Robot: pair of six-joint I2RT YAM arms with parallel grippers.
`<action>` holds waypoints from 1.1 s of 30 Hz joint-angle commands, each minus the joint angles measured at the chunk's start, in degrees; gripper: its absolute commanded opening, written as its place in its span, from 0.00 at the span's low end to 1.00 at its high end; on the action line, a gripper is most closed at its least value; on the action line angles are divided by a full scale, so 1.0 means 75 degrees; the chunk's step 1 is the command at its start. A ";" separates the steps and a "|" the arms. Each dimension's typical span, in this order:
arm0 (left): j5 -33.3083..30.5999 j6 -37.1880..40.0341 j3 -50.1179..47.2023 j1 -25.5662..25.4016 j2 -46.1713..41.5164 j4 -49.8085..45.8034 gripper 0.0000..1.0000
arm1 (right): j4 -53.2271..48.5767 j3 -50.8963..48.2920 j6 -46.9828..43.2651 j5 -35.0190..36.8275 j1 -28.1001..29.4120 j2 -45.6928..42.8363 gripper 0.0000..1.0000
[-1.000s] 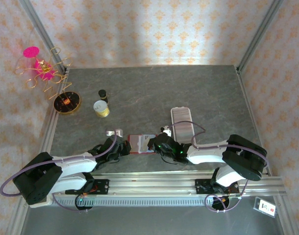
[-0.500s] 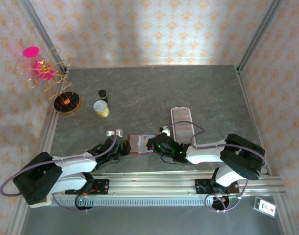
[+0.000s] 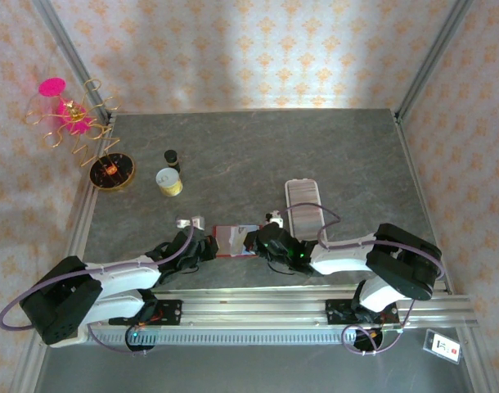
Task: Put the credit cards into the card holder
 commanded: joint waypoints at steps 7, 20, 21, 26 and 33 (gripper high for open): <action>0.0019 -0.0103 -0.0192 -0.0041 -0.0088 -0.0469 0.07 | -0.0033 -0.0124 0.0046 0.0282 0.0036 0.0055 0.00; 0.0013 -0.0117 -0.0193 -0.0041 -0.0099 -0.0471 0.06 | -0.0040 -0.0276 0.0069 0.0521 0.0031 -0.0155 0.00; 0.0019 -0.0120 -0.0199 -0.0041 -0.0099 -0.0458 0.06 | -0.0026 -0.0288 0.0069 0.0526 0.0036 -0.0154 0.00; 0.0020 -0.0117 -0.0198 -0.0041 -0.0087 -0.0467 0.06 | 0.0000 -0.0324 0.0039 0.0551 0.0036 -0.0178 0.00; 0.0008 -0.0114 -0.0176 -0.0041 -0.0087 -0.0454 0.06 | 0.0278 -0.0206 0.0028 0.0312 0.0034 0.0058 0.00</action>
